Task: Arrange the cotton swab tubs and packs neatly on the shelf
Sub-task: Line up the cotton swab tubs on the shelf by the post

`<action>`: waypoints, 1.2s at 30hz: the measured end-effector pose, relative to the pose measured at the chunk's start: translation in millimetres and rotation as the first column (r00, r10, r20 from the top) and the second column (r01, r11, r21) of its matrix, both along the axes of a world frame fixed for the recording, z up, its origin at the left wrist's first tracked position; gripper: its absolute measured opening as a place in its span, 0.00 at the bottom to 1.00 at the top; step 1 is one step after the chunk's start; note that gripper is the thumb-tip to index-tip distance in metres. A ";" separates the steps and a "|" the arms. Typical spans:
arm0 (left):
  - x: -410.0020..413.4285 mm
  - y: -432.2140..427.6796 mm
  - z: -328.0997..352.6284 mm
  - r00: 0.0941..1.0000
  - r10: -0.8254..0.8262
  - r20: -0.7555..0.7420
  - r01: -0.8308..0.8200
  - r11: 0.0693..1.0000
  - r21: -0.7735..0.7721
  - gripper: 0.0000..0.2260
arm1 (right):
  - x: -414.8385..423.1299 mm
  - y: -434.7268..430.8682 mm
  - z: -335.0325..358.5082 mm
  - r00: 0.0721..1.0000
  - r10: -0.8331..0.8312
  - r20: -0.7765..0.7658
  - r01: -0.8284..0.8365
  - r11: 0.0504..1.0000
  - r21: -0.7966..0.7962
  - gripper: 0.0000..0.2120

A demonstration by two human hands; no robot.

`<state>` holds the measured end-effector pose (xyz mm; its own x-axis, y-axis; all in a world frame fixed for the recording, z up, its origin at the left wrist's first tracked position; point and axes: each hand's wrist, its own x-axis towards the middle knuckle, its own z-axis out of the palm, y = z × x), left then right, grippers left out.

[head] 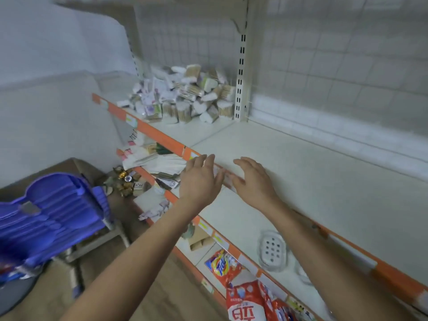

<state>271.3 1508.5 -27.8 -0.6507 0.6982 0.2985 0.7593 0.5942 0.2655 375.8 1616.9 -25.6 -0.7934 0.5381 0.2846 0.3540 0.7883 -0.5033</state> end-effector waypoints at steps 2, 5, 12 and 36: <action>-22.7 -0.7 -0.6 1.000 0.018 0.020 -0.018 1.000 0.003 0.25 | -25.8 3.2 -1.6 1.000 0.019 -0.003 -0.019 1.000 -0.009 0.21; -60.1 3.8 -0.3 0.999 0.031 0.029 -0.031 0.999 0.010 0.26 | -67.0 12.9 -1.1 0.999 0.044 -0.011 -0.045 0.998 -0.046 0.21; -147.8 31.6 10.8 0.994 0.104 0.041 -0.104 0.994 0.017 0.27 | -163.9 49.8 6.8 0.996 0.091 -0.020 -0.092 0.993 -0.070 0.22; -337.0 92.4 -2.1 0.905 0.198 0.377 -0.286 0.939 0.193 0.15 | -373.0 93.2 -15.1 0.975 -0.176 -0.138 0.098 0.890 -0.445 0.15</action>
